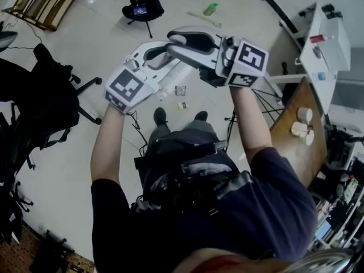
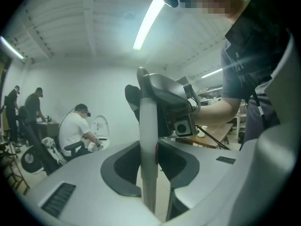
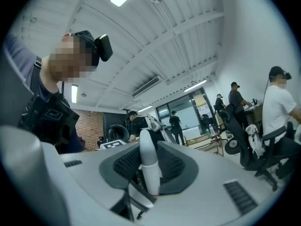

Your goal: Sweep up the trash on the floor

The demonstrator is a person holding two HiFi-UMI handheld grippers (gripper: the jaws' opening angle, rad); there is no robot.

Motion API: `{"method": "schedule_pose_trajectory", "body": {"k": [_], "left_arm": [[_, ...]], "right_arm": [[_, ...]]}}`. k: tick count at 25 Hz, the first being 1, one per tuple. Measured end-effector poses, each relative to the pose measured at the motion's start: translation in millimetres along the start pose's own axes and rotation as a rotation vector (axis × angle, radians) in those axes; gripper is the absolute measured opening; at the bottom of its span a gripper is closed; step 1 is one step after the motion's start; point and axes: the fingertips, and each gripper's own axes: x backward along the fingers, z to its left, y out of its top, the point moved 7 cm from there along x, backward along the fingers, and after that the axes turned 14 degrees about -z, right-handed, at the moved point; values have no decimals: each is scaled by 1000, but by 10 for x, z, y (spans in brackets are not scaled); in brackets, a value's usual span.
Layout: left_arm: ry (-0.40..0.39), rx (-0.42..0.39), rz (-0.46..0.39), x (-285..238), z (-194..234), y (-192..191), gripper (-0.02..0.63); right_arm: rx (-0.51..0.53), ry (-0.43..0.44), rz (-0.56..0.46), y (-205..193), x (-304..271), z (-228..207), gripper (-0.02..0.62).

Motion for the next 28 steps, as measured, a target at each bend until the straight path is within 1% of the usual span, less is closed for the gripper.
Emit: {"method": "schedule_pose_trajectory", "body": {"k": [3, 5, 8, 11, 14, 15, 17, 19, 21, 23, 24, 25, 28], "left_arm": [[87, 16, -46, 268, 112, 15, 94], [118, 31, -73, 417, 175, 26, 98], [162, 39, -90, 590, 210, 48, 98], [184, 41, -96, 683, 244, 55, 98], [182, 59, -118, 694, 250, 56, 100], [183, 64, -126, 688, 251, 60, 108], [207, 68, -131, 659, 240, 78, 154], [243, 55, -119, 588, 218, 96, 153], [271, 35, -84, 428, 198, 95, 153], [276, 41, -65, 168, 152, 75, 128], [284, 51, -63, 50, 142, 79, 96], [301, 56, -54, -42, 147, 85, 97], [369, 24, 31, -294, 169, -14, 95]], "right_arm": [[-18, 39, 18, -66, -294, -10, 118], [-16, 77, 60, -93, -474, -13, 118], [-39, 140, 108, -140, -665, -28, 118], [-75, 194, 138, -159, -774, -73, 118], [-101, 245, 153, -135, -799, -125, 118], [-108, 266, 153, -115, -789, -142, 118], [-125, 313, 142, -76, -747, -176, 118], [-144, 368, 123, -44, -696, -225, 118], [-159, 418, 110, 3, -587, -307, 117], [-177, 455, 113, 72, -395, -417, 118], [-182, 475, 114, 109, -324, -479, 117], [-183, 498, 112, 142, -284, -539, 117], [-175, 552, 123, 159, -134, -720, 117]]}}
